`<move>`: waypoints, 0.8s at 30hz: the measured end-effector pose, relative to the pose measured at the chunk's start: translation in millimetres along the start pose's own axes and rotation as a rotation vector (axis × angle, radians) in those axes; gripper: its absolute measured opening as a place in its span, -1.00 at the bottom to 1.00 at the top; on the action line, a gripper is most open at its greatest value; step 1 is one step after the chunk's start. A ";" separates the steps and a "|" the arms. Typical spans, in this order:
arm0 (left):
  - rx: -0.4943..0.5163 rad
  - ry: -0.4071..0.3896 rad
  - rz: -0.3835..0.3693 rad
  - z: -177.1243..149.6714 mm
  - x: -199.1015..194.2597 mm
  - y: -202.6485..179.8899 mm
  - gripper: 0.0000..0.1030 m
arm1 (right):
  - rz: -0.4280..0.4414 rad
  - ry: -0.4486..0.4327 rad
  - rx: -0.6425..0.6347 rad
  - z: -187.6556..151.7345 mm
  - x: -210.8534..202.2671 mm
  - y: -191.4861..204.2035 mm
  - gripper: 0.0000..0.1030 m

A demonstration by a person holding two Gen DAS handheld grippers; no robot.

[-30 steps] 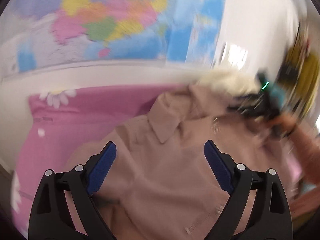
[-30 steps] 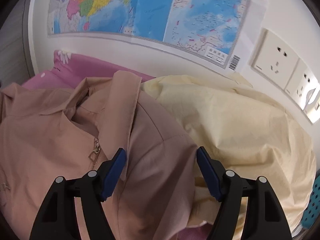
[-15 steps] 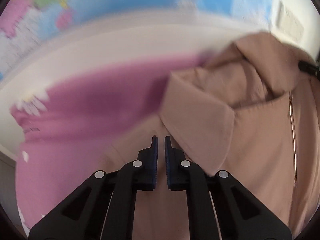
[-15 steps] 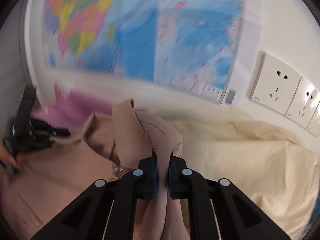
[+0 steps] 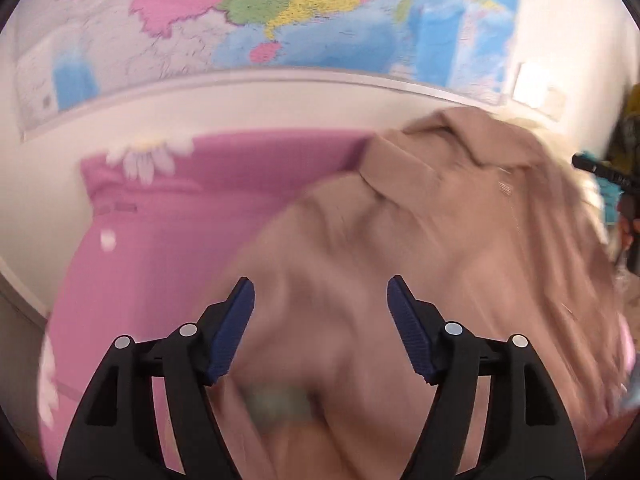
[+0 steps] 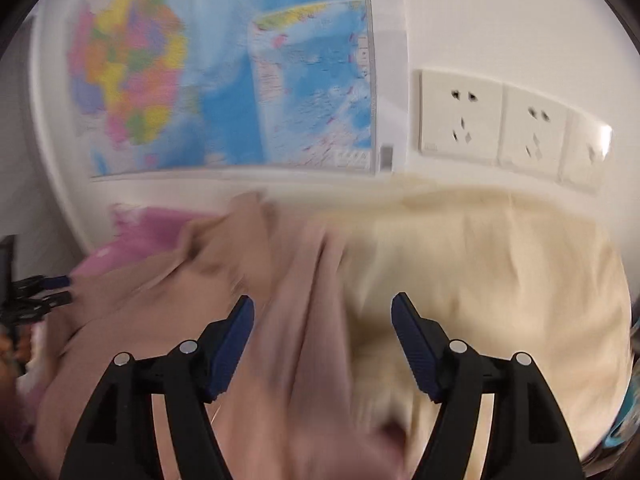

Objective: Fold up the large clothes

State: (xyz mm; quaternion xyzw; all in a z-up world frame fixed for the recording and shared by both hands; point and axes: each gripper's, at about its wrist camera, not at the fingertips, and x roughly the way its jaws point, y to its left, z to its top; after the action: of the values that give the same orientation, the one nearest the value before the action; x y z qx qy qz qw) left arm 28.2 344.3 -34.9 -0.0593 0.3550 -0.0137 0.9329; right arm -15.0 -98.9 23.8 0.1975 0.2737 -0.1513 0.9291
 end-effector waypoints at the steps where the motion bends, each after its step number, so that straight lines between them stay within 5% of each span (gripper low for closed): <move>1: -0.011 -0.002 -0.034 -15.8 -12.8 -1.2 0.34 | 0.031 0.004 0.001 -13.6 -12.8 0.4 0.35; 4: -0.026 -0.011 -0.092 -51.8 -36.5 -9.5 0.45 | 0.120 0.062 0.001 -77.1 -56.1 14.2 0.35; 8: -0.055 0.010 -0.216 -95.8 -61.1 -23.9 0.60 | 0.129 0.154 -0.005 -154.2 -86.5 42.0 0.29; 15: -0.060 0.115 -0.352 -147.7 -64.8 -45.6 0.74 | 0.157 0.274 0.056 -228.8 -89.4 65.7 0.15; 18: -0.043 0.156 -0.383 -166.1 -59.8 -61.7 0.82 | 0.153 0.275 0.068 -234.7 -76.2 69.9 -0.17; 20: -0.029 0.196 -0.352 -174.9 -50.1 -72.1 0.78 | 0.134 0.267 0.092 -234.9 -72.7 69.7 -0.84; 22: -0.012 0.159 -0.322 -177.0 -52.2 -79.4 0.39 | 0.195 0.237 0.133 -230.9 -78.2 69.0 -0.86; 23: -0.032 0.164 -0.317 -176.4 -51.9 -79.9 -0.32 | 0.209 0.220 0.134 -228.9 -84.7 71.3 -0.87; 24: -0.068 0.180 -0.333 -175.2 -51.2 -77.2 -0.61 | 0.231 0.205 0.140 -230.0 -94.0 73.4 -0.88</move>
State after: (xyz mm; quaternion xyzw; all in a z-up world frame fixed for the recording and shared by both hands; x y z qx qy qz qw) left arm -125.1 253.5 -121.6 -0.1472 0.4224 -0.1609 0.8798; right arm -165.2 85.1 -79.5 0.3063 0.3314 -0.0413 0.8914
